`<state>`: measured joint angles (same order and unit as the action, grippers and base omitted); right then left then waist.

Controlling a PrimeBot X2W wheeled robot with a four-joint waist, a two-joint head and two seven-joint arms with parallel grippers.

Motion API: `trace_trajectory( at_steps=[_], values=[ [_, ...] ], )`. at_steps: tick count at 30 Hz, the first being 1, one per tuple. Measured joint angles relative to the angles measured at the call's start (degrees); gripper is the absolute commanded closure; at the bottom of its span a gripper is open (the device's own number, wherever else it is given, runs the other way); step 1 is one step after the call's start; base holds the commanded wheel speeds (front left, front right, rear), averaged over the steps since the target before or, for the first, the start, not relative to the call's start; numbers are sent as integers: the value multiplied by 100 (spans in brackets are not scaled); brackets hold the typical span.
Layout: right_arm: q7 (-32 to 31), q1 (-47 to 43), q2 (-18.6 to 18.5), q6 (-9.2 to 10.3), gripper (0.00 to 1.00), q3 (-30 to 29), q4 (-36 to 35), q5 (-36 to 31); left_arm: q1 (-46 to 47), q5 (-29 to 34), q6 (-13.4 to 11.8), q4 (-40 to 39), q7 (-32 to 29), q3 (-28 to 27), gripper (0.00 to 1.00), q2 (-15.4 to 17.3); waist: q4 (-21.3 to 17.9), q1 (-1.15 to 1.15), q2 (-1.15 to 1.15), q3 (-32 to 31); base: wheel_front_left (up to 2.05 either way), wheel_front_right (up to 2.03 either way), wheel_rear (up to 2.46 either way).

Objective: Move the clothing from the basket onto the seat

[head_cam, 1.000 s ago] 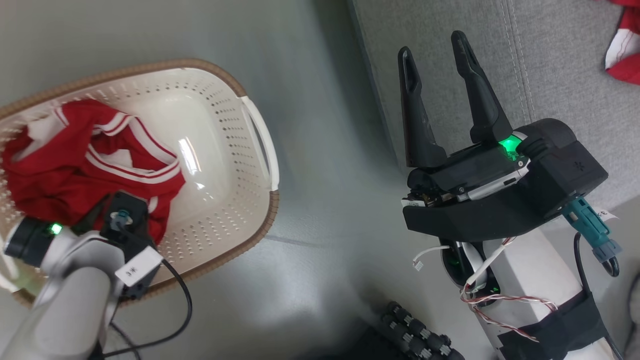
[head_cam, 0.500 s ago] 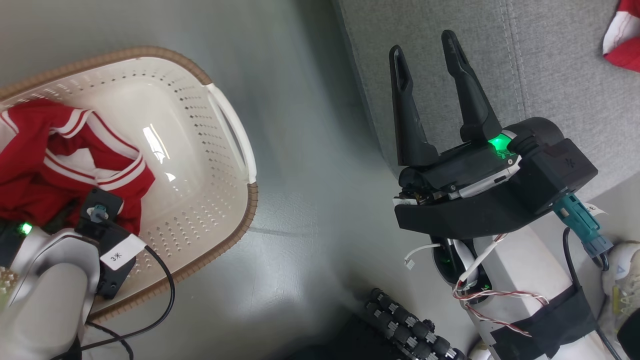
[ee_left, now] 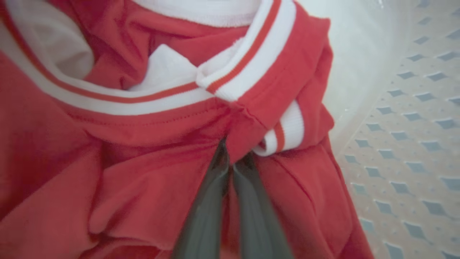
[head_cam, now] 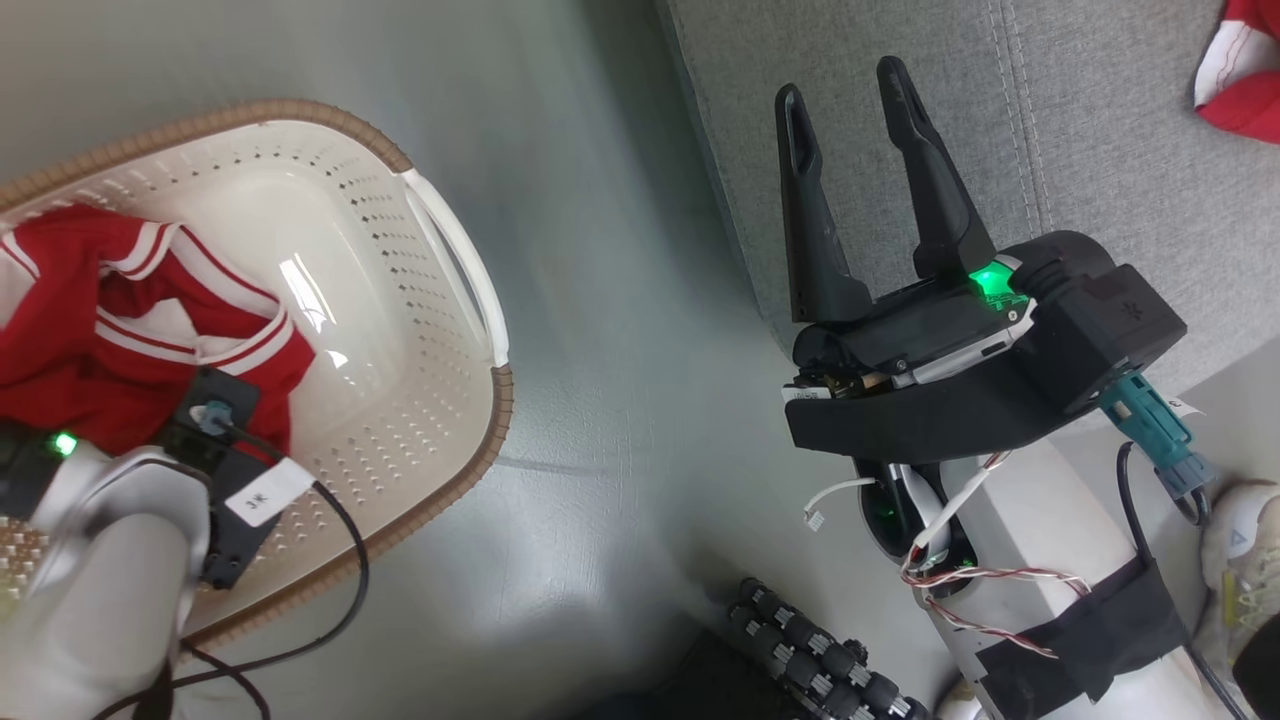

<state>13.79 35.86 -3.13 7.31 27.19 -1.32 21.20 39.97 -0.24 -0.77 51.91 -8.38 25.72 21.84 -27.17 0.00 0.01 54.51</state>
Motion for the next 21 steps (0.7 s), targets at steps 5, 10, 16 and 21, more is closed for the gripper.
trace_trajectory(
  at_steps=[5,10,16,21],
  values=[
    [43,4,3,0,0,-9,144,0,65,-36,2,76,207,1,100,-242,76,0,0,-126,0,0,0],
    [48,10,4,0,0,-66,241,-5,99,-342,3,68,515,-162,100,-538,205,0,-1,-282,0,0,0],
    [51,9,-73,0,0,-156,375,-63,100,-686,29,16,891,-375,100,-890,415,0,-1,-536,0,0,0],
    [51,-14,-247,0,0,-253,474,-119,92,-971,37,-64,1256,-528,100,-1233,627,0,-1,-797,0,0,0]
  ],
)
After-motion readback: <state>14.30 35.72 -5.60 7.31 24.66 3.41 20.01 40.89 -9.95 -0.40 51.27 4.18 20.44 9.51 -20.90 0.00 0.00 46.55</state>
